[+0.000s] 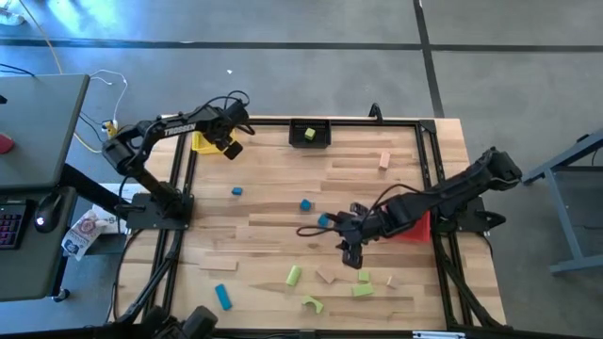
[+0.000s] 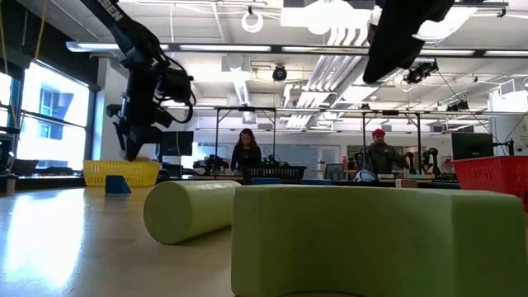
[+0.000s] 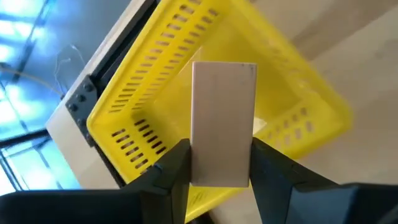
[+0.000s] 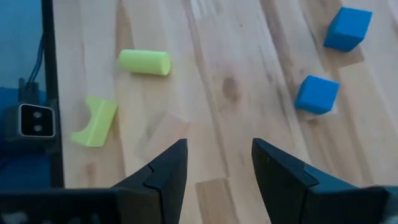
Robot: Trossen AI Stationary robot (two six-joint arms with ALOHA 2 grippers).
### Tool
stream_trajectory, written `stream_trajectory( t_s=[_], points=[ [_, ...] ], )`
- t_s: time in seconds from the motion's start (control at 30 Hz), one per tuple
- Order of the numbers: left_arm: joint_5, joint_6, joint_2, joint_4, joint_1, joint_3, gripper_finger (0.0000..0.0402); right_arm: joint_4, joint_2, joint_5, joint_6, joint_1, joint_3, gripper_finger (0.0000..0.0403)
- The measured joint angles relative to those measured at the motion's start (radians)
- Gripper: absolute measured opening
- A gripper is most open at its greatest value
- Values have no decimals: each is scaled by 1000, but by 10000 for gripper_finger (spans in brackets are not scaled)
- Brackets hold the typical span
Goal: Sort & place blocks by color
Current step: Put the brown block into the yellow basket
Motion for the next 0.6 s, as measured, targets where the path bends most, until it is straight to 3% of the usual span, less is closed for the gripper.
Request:
stream_trajectory(
  t_s=[0.33,0.6],
  points=[
    [2,-18,9,-1,3,0,125,-3,0,-6,61,79,0,165],
    [22,8,9,-8,-1,0,168,-54,35,-17,147,164,0,165]
  ],
)
